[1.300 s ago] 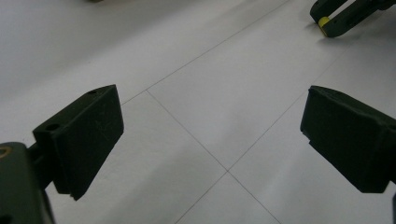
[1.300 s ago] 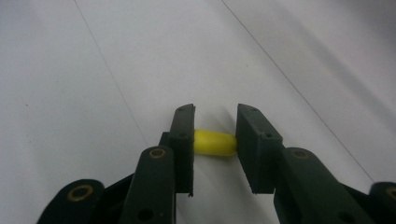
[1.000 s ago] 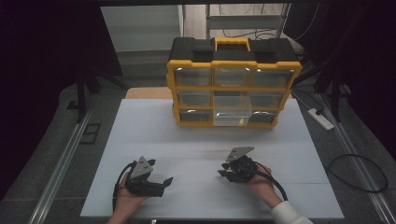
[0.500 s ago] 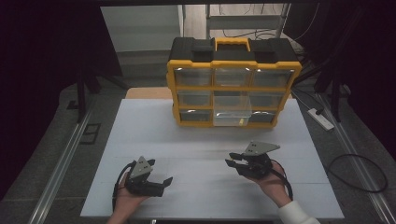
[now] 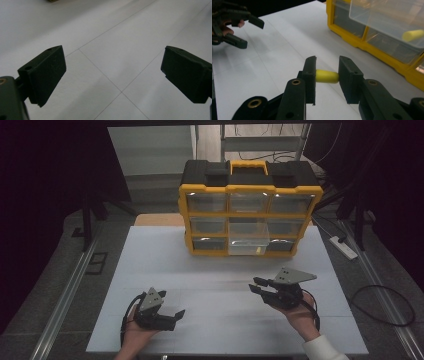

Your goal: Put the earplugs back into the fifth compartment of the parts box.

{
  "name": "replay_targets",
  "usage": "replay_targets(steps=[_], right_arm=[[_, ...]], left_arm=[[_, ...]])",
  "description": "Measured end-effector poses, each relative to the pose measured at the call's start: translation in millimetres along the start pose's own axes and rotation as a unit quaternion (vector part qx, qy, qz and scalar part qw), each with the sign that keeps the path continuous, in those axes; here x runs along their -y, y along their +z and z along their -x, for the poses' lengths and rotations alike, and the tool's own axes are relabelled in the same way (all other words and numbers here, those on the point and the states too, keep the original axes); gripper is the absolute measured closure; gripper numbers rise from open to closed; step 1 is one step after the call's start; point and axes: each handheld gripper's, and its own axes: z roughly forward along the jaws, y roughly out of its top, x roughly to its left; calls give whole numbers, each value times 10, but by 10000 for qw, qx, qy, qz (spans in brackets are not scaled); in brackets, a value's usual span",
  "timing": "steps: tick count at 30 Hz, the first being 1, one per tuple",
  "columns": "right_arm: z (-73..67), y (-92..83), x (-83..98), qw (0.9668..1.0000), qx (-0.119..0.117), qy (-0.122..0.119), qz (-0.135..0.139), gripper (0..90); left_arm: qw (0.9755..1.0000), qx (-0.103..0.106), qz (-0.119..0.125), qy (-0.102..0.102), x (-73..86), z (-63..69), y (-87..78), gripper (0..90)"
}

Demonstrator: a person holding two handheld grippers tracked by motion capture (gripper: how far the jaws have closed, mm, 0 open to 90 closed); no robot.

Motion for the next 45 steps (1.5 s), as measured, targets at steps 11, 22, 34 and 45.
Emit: replay_targets(steps=[11,22,34,45], right_arm=[[47,-142,-89,9991,123,146,377,685],[73,-250,-168,9968,341,191,700,686],[152,-303,-387,9957,428,185,806,686],[222,-261,-635,9939,603,61,924,687]], left_arm=[[10000,2,12,-14,0,-1,-1,60],[10000,-17,18,-9,-1,-5,-1,60],[10000,-42,16,-8,-3,-2,2,60],[10000,-33,15,7,-4,-3,3,60]])
